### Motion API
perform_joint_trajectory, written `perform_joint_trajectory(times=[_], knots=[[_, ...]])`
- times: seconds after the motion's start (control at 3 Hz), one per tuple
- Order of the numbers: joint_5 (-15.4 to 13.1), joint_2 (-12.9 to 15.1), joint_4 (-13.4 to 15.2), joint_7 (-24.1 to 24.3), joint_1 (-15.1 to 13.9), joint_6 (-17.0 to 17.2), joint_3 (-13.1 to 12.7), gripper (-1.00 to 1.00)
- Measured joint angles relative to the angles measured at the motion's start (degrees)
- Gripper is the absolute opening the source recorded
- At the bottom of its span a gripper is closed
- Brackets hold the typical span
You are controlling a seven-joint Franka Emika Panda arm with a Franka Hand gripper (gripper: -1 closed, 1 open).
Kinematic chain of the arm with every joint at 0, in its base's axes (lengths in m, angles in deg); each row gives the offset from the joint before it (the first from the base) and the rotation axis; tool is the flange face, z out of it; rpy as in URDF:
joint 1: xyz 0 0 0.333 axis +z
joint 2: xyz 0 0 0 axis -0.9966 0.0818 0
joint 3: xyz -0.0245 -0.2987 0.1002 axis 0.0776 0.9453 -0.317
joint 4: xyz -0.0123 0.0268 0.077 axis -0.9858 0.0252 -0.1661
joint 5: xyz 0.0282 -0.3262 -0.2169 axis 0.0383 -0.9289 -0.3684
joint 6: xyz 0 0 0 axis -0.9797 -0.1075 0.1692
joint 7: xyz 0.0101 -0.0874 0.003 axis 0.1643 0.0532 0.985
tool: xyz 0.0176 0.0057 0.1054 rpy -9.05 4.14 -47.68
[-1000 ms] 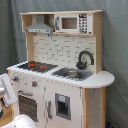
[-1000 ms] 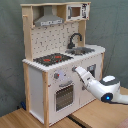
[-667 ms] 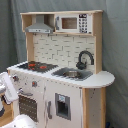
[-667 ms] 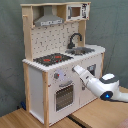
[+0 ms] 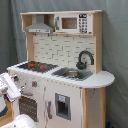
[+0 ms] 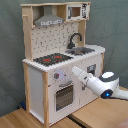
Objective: Play with the kitchen
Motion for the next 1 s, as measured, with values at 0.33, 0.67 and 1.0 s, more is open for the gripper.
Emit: perform_joint_trajectory(times=[0.33, 0.67, 1.0], knots=[[-1.90, 0.00, 1.25, -5.40, -0.56, -3.04, 0.01, 1.00], [-3.28, 0.00, 3.21, -10.33, -1.06, -6.21, 0.42, 1.00], [-4.71, -0.01, 4.64, -14.54, -1.79, -9.36, 1.36, 1.00]])
